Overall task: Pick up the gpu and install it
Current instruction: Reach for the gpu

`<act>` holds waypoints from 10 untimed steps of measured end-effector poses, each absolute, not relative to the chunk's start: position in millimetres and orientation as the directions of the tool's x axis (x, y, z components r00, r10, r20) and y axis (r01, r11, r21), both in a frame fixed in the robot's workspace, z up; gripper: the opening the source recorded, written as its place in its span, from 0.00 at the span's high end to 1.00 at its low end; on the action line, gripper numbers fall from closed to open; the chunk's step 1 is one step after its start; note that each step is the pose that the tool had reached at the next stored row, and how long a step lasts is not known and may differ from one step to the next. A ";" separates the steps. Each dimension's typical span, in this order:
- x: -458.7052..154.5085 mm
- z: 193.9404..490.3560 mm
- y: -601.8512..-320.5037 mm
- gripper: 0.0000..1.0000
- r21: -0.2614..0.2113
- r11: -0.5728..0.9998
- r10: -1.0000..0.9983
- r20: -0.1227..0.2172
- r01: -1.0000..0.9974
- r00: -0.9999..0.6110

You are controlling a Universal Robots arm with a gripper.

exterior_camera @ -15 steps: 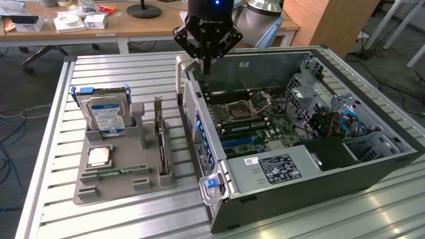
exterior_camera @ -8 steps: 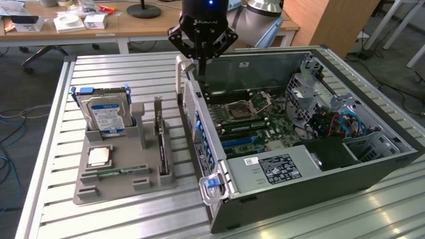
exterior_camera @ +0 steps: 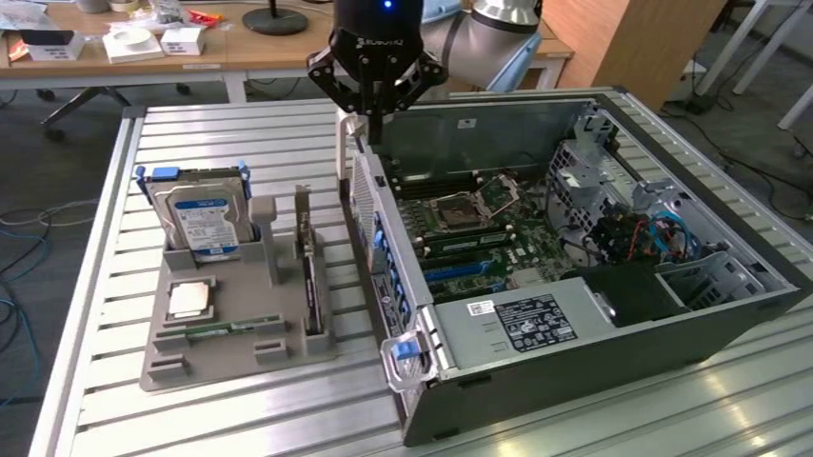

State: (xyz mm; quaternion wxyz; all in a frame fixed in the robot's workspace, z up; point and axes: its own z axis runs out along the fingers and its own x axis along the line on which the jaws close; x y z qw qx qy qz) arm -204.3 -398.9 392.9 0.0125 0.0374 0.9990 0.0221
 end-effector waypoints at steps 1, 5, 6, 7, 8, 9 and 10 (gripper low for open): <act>-205.9 392.8 -398.9 0.90 0.045 0.996 0.075 -0.023 0.074 -0.997; -213.2 392.8 -398.8 0.90 0.045 0.996 0.075 -0.023 0.074 -0.997; -215.2 392.8 -398.9 0.90 0.045 0.996 0.075 -0.023 0.074 -0.997; -217.0 392.8 -398.8 0.90 0.045 0.996 0.075 -0.023 0.074 -0.997; -219.0 392.8 -398.8 0.90 0.045 0.996 0.075 -0.023 0.074 -0.997; -220.9 392.8 -398.8 0.90 0.045 0.996 0.075 -0.023 0.074 -0.997; -222.7 392.8 -398.9 0.90 0.045 0.996 0.075 -0.023 0.074 -0.997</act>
